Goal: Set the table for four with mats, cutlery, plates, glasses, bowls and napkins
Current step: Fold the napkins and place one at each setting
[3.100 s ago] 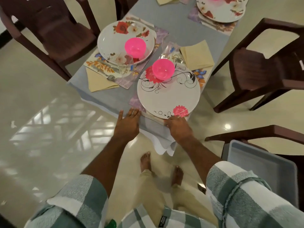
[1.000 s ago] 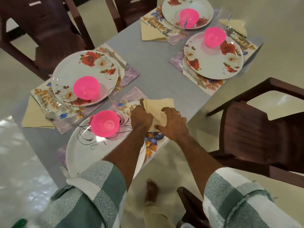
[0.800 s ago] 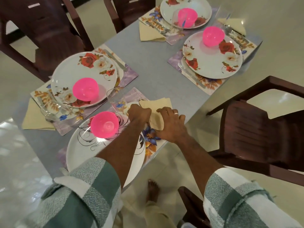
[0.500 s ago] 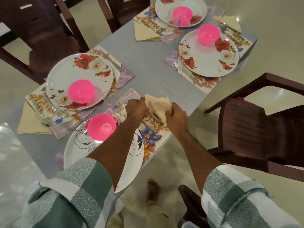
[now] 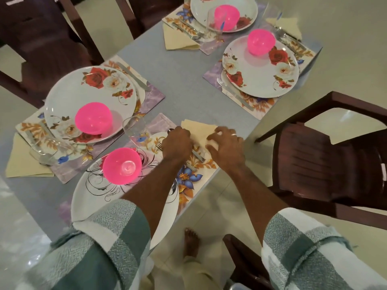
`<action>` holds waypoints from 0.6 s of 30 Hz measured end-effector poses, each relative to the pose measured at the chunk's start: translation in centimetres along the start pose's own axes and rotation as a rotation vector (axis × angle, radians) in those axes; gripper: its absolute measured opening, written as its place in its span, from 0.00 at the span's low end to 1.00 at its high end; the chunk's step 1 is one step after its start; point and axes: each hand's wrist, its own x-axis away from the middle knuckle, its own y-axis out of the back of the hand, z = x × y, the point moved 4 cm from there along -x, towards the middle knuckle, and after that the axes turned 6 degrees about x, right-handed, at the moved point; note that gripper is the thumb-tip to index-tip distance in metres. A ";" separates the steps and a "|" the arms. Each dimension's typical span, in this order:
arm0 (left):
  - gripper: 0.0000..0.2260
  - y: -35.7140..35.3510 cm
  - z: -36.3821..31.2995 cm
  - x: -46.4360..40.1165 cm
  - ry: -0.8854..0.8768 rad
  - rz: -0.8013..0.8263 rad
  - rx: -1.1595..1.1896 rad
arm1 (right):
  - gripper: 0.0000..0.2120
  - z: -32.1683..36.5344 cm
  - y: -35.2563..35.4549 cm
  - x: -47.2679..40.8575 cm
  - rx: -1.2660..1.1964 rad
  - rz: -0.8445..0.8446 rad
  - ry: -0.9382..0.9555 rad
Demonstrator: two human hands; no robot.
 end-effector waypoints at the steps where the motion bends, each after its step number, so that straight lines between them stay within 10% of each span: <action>1: 0.13 -0.1 -0.1 -0.1 -0.008 0.000 -0.013 | 0.14 0.0 -0.4 0.1 0.029 0.087 0.049; 13: 0.21 -1.3 -0.2 -1.0 -0.051 0.008 -0.136 | 0.24 -2.4 -1.1 0.7 -0.214 0.085 -0.271; 18: 0.21 -1.1 -0.3 -1.1 -0.090 0.001 -0.179 | 0.23 -1.1 -0.6 0.8 -0.009 0.168 -0.073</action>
